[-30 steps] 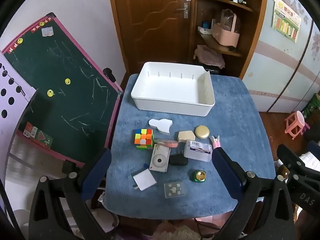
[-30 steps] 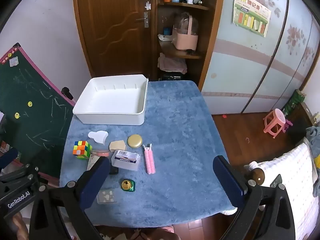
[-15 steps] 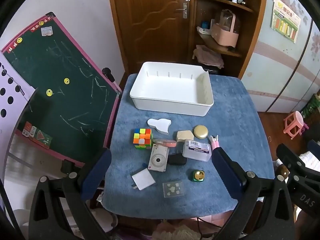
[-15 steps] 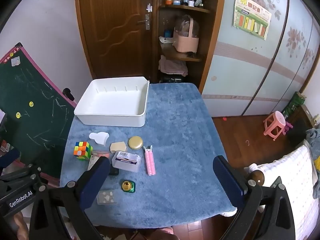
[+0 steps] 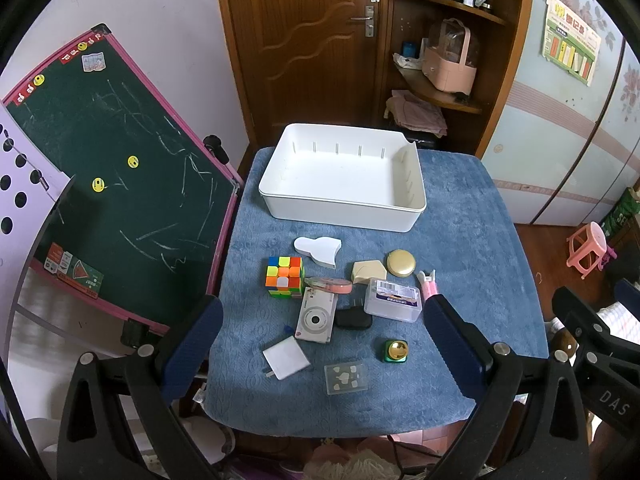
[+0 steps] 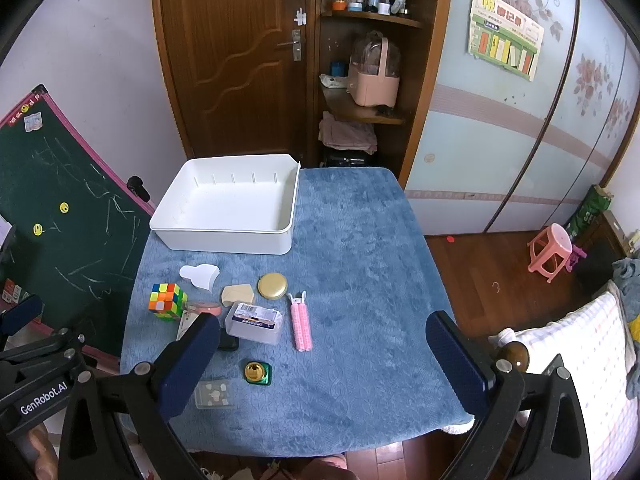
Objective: Organize rigid objects
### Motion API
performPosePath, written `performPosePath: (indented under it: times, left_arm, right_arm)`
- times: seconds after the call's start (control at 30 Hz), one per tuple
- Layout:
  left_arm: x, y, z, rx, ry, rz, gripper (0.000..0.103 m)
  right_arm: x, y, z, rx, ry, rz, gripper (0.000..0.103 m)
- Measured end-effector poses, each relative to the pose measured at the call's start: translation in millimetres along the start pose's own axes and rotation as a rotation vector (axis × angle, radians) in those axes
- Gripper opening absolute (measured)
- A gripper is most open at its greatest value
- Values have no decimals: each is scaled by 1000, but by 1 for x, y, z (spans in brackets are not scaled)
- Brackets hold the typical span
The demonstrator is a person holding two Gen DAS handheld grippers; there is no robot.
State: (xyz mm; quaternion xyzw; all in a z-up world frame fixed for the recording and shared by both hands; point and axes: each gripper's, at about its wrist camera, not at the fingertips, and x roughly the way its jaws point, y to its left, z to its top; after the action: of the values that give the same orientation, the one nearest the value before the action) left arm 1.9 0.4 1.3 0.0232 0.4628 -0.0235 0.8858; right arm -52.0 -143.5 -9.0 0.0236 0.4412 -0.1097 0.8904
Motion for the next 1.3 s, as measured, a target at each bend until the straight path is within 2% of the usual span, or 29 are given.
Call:
performPosePath:
  times: [1.3]
  left_arm:
    - [-1,1,0,-2,-4,-3,101]
  right_arm:
    - [-9,-8,2,9,-28,-5,103]
